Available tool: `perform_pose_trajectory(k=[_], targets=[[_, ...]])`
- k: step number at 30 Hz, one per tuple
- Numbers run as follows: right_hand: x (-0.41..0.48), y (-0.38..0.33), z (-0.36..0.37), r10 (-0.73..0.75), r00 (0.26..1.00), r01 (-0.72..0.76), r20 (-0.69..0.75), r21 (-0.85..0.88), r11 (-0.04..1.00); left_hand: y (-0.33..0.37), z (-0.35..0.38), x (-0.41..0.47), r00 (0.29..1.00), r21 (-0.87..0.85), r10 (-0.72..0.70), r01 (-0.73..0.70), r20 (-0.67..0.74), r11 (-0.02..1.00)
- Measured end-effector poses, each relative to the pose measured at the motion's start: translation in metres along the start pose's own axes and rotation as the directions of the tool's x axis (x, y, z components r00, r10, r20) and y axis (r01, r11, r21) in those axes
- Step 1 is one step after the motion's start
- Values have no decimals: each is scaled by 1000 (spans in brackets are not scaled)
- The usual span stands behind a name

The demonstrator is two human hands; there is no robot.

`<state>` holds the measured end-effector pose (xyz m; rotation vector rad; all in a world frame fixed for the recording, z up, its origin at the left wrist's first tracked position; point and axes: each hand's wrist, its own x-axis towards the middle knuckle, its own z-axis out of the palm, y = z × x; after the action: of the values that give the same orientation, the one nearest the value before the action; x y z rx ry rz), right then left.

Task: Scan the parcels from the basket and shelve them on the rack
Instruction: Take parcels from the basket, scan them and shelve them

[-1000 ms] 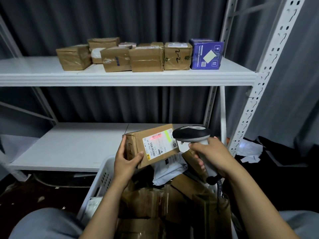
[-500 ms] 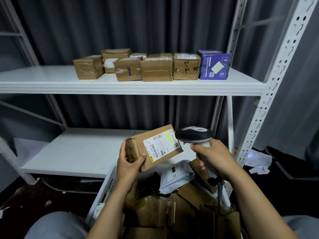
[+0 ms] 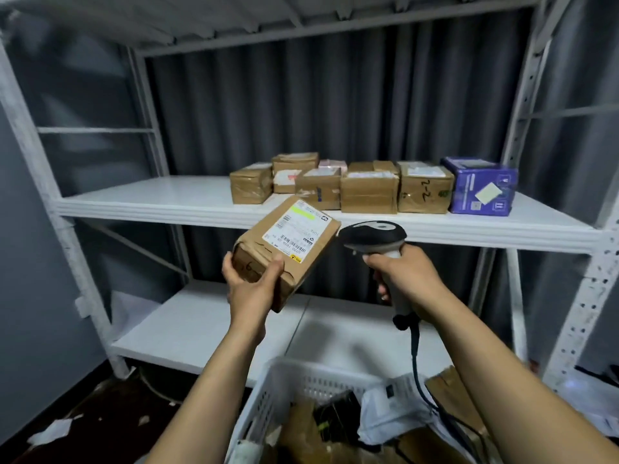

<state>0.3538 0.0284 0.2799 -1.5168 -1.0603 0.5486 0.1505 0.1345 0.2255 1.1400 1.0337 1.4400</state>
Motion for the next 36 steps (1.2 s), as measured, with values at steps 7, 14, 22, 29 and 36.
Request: perform_pose_trajectory(k=[7,14,22,29,36], targets=[[44,-36,22,-49,999,49,10,-24,999,69,13,36,970,235,182,-142,-159,961],[78,-49,30,-59,998,60,29,-38,997,80,27,90,903,494,421,-327,-89,805],[96,-41,36,-43,999,46,32,-111,993,71,33,106,824,729,567,-389,2,563],[102,-41,38,-58,997,66,53,-147,987,65,33,108,828,687,558,-430,43,586],[105,-41,35,-51,998,57,48,-139,989,71,39,111,850,713,527,-370,0,596]])
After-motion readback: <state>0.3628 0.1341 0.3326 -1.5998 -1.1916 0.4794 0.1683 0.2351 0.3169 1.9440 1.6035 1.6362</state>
